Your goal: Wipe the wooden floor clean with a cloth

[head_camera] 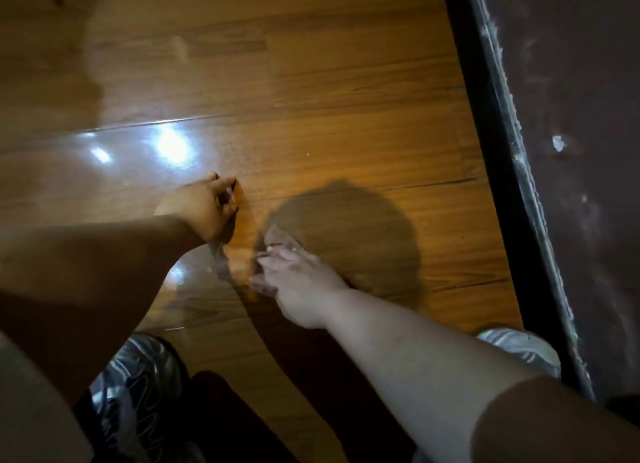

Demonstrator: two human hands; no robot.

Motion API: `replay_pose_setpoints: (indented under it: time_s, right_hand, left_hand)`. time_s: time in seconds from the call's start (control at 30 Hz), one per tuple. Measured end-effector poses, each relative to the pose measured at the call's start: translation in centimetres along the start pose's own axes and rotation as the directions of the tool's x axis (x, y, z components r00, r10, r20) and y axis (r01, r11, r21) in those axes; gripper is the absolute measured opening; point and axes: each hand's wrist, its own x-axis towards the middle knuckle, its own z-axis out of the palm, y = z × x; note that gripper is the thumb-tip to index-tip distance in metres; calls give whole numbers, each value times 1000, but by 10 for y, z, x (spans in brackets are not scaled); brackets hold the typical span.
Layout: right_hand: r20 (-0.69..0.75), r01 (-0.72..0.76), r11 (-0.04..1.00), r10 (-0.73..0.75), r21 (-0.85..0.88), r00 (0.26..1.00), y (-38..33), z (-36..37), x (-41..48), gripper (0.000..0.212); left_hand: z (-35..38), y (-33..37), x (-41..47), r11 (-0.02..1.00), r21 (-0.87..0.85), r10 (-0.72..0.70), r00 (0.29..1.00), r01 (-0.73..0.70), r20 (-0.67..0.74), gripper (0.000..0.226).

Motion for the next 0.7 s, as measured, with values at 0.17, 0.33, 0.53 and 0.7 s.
replay_pose_setpoints:
  time_s: [0.17, 0.33, 0.53, 0.7]
  right_hand:
    - [-447, -481, 871, 471, 100, 760, 113, -63, -28, 52]
    - [-480, -816, 510, 807, 271, 344, 174, -109, -53, 57]
    - [-340, -327, 942, 284, -76, 897, 25, -22, 26, 68]
    - [-428, -240, 967, 181, -87, 885, 78, -69, 33, 45]
  left_hand:
    - [-3, -15, -1, 991, 65, -121, 993, 120, 11, 84]
    - [-1, -8, 13, 987, -7, -161, 982, 162, 95, 99]
    - [1, -15, 21, 989, -4, -146, 981, 148, 125, 113]
    - [-6, -22, 33, 989, 10, -147, 981, 147, 129, 120]
